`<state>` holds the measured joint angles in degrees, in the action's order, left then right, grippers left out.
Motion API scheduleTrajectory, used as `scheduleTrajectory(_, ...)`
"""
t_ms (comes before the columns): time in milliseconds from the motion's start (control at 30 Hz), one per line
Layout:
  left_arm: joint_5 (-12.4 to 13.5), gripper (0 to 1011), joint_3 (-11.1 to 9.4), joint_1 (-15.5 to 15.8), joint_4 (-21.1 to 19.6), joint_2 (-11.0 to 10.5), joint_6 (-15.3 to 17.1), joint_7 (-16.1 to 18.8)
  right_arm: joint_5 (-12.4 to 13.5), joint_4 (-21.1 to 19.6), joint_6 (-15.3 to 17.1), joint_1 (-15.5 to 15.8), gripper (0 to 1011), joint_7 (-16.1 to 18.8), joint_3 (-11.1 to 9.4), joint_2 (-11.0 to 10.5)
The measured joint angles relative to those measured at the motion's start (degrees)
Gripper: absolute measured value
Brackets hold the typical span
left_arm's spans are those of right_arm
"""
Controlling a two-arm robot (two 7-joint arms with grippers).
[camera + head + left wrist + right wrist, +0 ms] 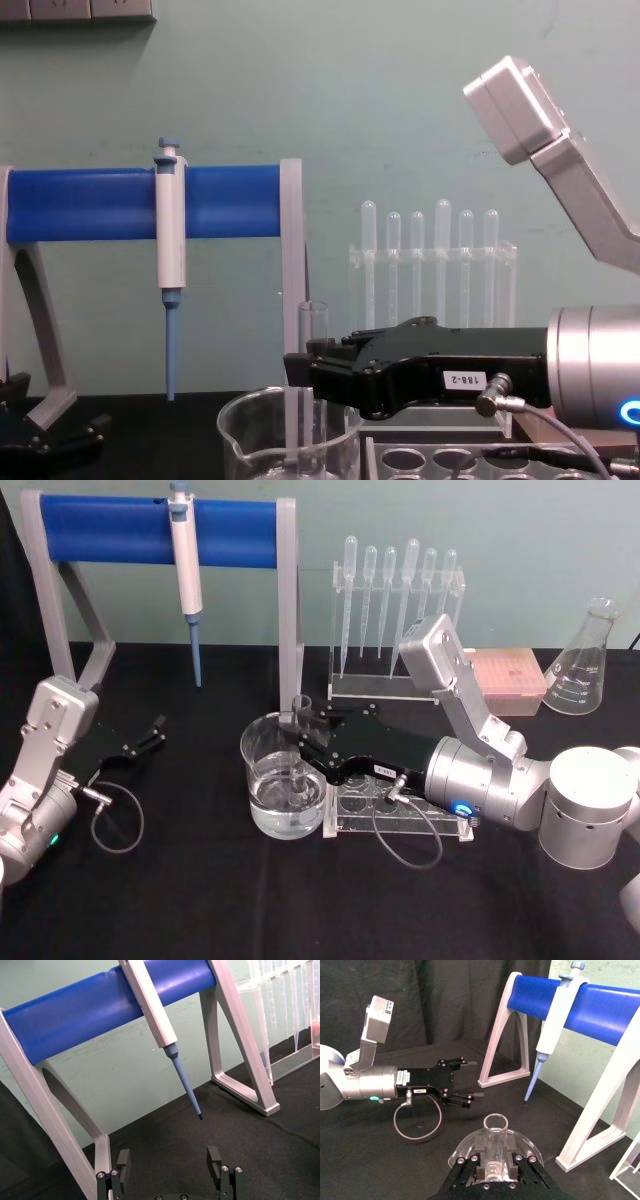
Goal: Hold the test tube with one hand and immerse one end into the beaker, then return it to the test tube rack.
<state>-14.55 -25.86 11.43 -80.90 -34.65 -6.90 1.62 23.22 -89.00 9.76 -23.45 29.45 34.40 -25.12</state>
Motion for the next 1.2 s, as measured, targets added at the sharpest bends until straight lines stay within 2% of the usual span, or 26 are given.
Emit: scheduleTrajectory(1200,0.0,1000,0.0,0.0,0.0,0.0,0.0,0.0,0.2,0.0,0.0,-0.1,241,0.1,0.1,-0.1)
